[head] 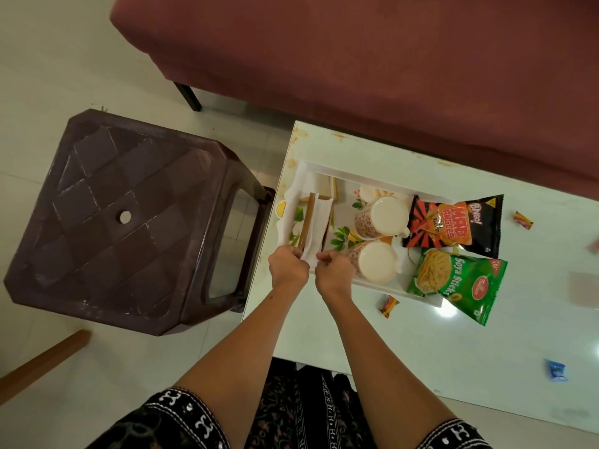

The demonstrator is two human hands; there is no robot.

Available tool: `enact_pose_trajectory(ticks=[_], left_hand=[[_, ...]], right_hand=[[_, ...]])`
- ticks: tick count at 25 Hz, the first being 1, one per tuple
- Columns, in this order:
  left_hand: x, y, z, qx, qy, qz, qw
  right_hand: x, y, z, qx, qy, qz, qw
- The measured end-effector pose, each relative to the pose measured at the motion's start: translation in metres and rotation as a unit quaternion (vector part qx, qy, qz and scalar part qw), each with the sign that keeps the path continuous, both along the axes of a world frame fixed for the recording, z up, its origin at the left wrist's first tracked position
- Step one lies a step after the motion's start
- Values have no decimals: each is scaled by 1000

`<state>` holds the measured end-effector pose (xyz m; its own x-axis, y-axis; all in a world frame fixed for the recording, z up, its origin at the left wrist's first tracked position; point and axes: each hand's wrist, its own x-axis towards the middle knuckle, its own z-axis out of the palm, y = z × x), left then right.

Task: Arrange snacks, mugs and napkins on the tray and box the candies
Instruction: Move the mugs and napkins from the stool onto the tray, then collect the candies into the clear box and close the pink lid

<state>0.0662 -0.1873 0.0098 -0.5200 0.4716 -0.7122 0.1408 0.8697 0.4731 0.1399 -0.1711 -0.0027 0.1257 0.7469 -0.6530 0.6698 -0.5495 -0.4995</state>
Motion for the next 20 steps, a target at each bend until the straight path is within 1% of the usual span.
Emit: enact_pose_trajectory(ticks=[2, 5, 7, 9, 10, 12, 14, 16, 18, 20], left_hand=[[1, -5, 2, 8, -6, -10, 1000], [9, -18, 10, 29, 0, 17, 999], [17, -30, 17, 39, 6, 42, 998], [23, -40, 22, 46, 13, 56, 997], [23, -45, 24, 49, 16, 61, 997], [24, -54, 29, 48, 22, 74, 996], [26, -59, 32, 35, 28, 98, 994], [29, -57, 35, 33, 27, 132, 990], [30, -49, 39, 48, 29, 148, 987], [24, -38, 40, 56, 46, 134, 988]], right_hand=[[4, 1, 5, -12, 8, 23, 1000], [12, -2, 18, -15, 27, 55, 998], [22, -5, 33, 14, 38, 76, 996], [40, -6, 50, 63, 63, 74, 993], [55, -6, 58, 86, 76, 62, 991], [95, -2, 72, 101, 88, 15, 991], [143, 6, 80, 108, 78, -51, 990], [191, 22, 86, 140, 32, -126, 982], [237, 38, 86, 160, -13, -203, 966], [276, 50, 74, 166, -39, -230, 958]])
